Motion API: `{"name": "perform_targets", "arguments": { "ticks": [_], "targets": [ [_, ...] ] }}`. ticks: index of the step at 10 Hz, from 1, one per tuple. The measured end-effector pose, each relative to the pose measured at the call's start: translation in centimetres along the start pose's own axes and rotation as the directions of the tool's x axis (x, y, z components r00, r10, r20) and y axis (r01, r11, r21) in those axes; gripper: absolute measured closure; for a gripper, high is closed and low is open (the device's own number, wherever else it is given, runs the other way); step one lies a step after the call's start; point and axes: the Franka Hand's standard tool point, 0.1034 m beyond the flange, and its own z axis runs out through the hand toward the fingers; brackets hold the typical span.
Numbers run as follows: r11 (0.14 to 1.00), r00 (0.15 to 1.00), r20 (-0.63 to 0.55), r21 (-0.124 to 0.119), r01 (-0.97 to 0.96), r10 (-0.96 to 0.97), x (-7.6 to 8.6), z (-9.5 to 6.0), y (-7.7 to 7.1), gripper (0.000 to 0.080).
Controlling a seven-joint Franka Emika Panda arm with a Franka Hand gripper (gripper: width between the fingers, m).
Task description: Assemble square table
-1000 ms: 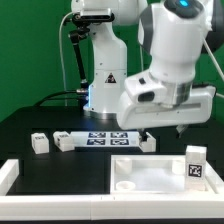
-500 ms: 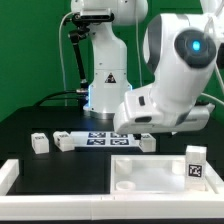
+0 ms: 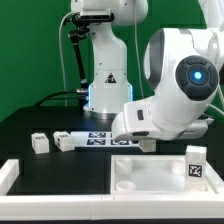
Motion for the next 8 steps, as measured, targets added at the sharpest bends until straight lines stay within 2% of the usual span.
{"name": "perform_targets", "arguments": {
  "ticks": [1, 2, 3, 4, 6, 7, 8],
  "targets": [
    [0.999, 0.999, 0.029, 0.016, -0.04, 0.04, -0.5, 1.3, 0.0, 0.015],
    [0.998, 0.997, 0.05, 0.021, -0.053, 0.052, -1.0, 2.7, -0.1, 0.015],
    [0.998, 0.997, 0.055, 0.029, -0.06, 0.058, -1.1, 3.2, -0.1, 0.015],
    [0.998, 0.997, 0.05, 0.03, -0.06, 0.059, -1.0, 2.9, 0.0, 0.015],
    [0.998, 0.997, 0.052, 0.032, -0.062, 0.061, -1.0, 3.0, 0.1, 0.0403],
    [0.997, 0.997, 0.052, 0.033, -0.063, 0.061, -1.0, 3.0, 0.1, 0.0403],
    [0.997, 0.997, 0.052, 0.034, -0.064, 0.062, -1.0, 3.0, 0.2, 0.0516]
  ]
}}
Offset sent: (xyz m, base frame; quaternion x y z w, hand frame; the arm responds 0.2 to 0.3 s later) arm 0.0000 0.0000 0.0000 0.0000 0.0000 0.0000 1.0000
